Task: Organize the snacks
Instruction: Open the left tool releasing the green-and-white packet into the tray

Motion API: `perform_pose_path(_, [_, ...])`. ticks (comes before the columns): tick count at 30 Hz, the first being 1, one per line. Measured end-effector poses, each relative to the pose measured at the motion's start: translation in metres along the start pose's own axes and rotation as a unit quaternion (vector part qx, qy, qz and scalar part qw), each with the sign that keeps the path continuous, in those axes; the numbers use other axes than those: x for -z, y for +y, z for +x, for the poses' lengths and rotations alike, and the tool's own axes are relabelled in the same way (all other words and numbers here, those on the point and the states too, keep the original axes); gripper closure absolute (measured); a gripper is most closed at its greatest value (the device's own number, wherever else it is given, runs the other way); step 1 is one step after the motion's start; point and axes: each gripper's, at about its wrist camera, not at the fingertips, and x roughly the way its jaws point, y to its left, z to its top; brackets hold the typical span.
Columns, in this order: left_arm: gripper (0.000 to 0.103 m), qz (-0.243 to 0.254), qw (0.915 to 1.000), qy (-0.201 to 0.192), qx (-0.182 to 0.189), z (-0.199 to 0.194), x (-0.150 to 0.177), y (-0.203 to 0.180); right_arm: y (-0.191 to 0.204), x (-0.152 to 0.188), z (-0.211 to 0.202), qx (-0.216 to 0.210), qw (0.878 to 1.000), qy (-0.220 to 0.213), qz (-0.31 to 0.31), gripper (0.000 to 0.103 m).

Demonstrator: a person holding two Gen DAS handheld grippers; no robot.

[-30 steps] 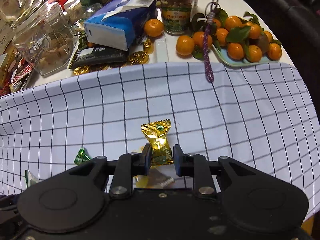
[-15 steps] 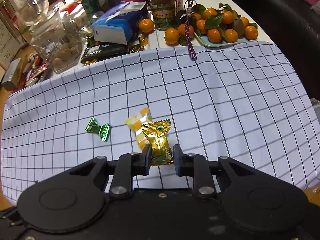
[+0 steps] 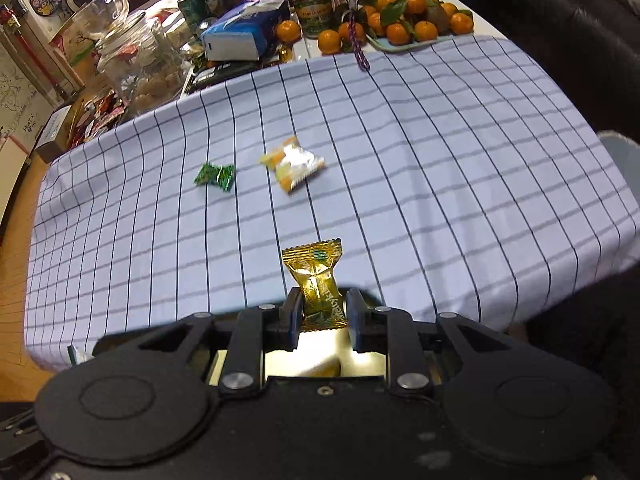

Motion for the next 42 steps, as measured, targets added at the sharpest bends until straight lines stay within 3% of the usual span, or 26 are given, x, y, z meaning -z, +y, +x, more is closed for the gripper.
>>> perform_pose_path(7, [0.06, 0.03, 0.9995, 0.0, 0.002, -0.004, 0.024, -0.019, -0.006, 0.04, -0.009, -0.006, 1.0, 0.019, -0.003, 0.079])
perform_pose_path(18, [0.059, 0.06, 0.9982, 0.001, 0.007, -0.016, 0.036, -0.049, -0.007, 0.064, -0.044, 0.002, 0.999, -0.033, -0.041, 0.079])
perform_pose_path(22, [0.059, 0.046, 0.9989, 0.005, 0.0, -0.016, 0.029, -0.05, -0.006, 0.069, -0.054, 0.005, 0.997, -0.049, -0.052, 0.079])
perform_pose_path(31, [0.058, 0.022, 0.9991, 0.03, -0.017, -0.01, 0.023, -0.045, -0.004, 0.068, -0.05, 0.0, 0.998, -0.04, -0.056, 0.079])
perform_pose_path(37, [0.058, 0.013, 0.9994, 0.031, 0.002, -0.01, 0.022, -0.043, -0.005, 0.066, -0.048, -0.003, 0.998, -0.036, -0.052, 0.079])
perform_pose_path(42, [0.058, 0.003, 0.9993, 0.035, -0.009, -0.008, 0.022, -0.041, -0.004, 0.065, -0.048, -0.003, 0.998, -0.037, -0.057, 0.079])
